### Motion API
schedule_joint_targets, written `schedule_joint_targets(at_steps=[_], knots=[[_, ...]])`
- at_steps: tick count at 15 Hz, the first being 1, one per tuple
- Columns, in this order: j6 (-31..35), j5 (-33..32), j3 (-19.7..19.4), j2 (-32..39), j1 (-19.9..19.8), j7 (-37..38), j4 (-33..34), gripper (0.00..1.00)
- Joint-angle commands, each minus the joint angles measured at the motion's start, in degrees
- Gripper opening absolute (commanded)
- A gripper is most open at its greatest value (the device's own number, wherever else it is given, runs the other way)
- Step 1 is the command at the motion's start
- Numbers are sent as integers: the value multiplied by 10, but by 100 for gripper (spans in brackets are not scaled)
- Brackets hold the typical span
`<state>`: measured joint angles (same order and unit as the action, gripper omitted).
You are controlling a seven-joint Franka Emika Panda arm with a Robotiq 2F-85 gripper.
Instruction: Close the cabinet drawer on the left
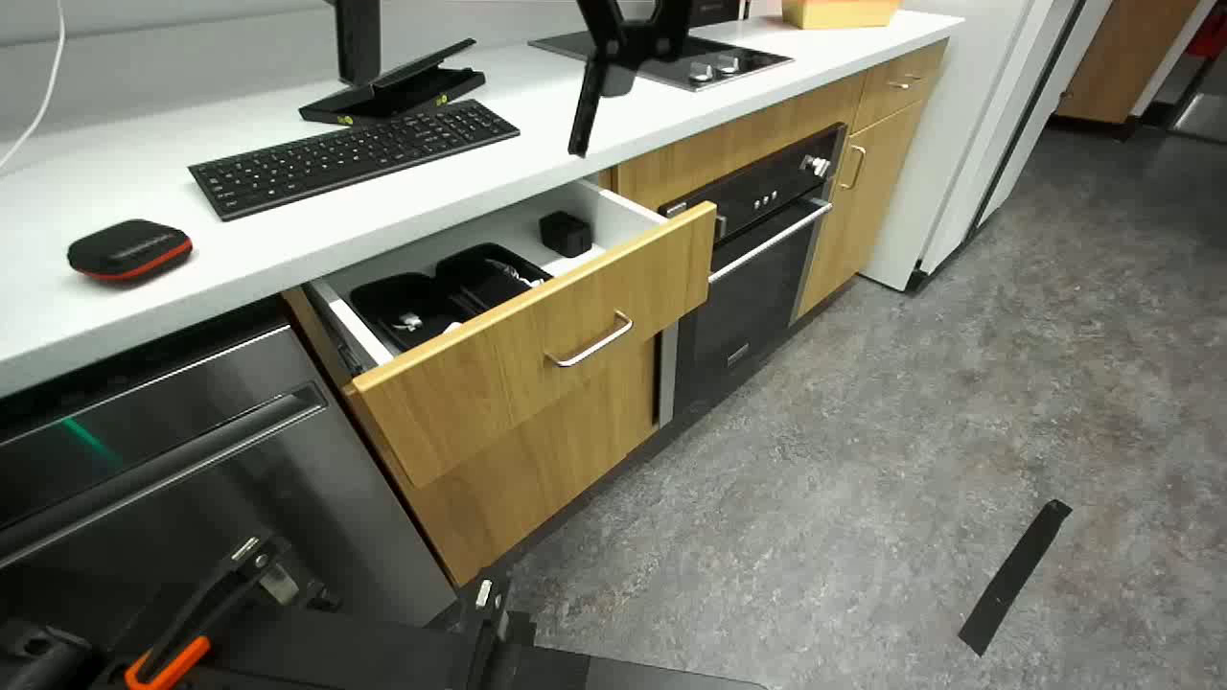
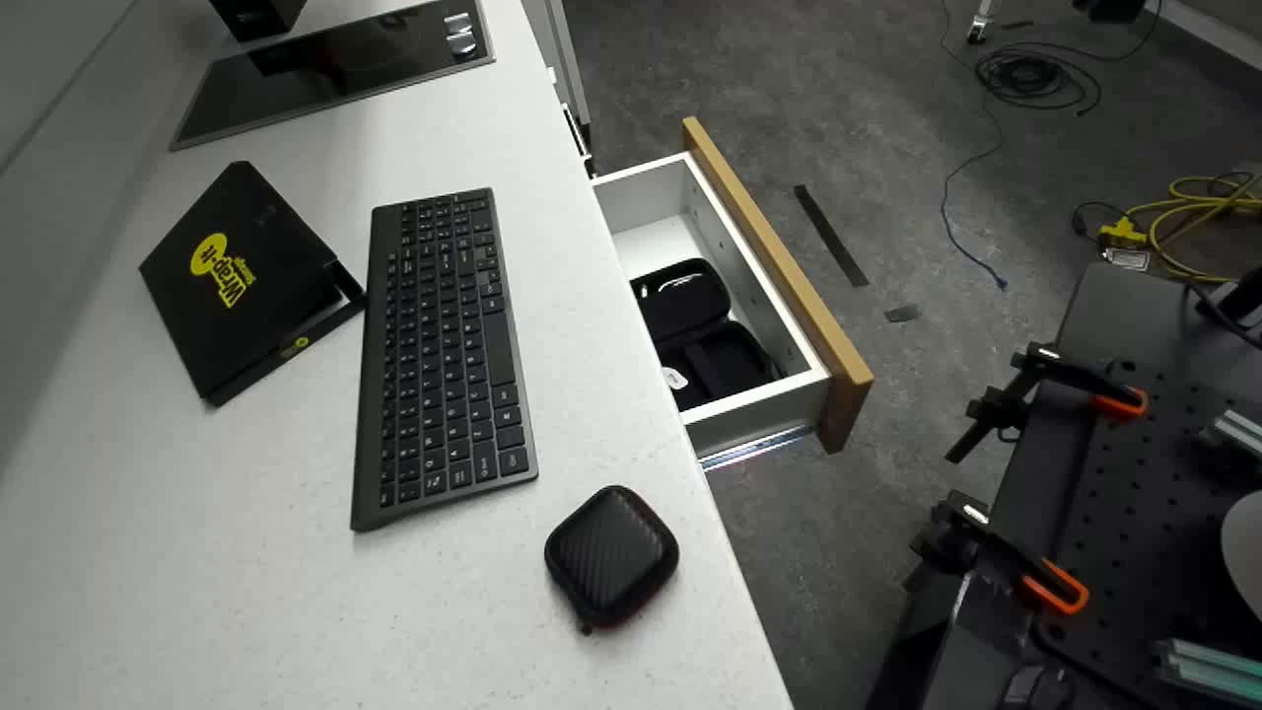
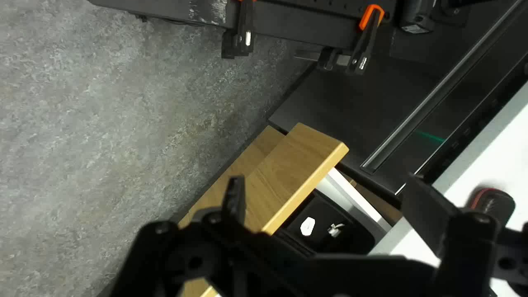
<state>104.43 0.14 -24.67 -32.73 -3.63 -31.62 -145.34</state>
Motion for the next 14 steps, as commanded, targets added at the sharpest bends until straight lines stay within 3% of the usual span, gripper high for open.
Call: schedule_joint_targets(at_steps=[1,3,5,12,13,14], knots=[[-1,9,16,5,-18,-8,1,100],[-1,9,16,5,-18,-8,1,100],[40,10,26,23,-17,11,2,100],[320,20,59,244,-15,93,24,100],[352,21,42,280,1,105,32,100],[377,36,61,317,-19,108,43,100]])
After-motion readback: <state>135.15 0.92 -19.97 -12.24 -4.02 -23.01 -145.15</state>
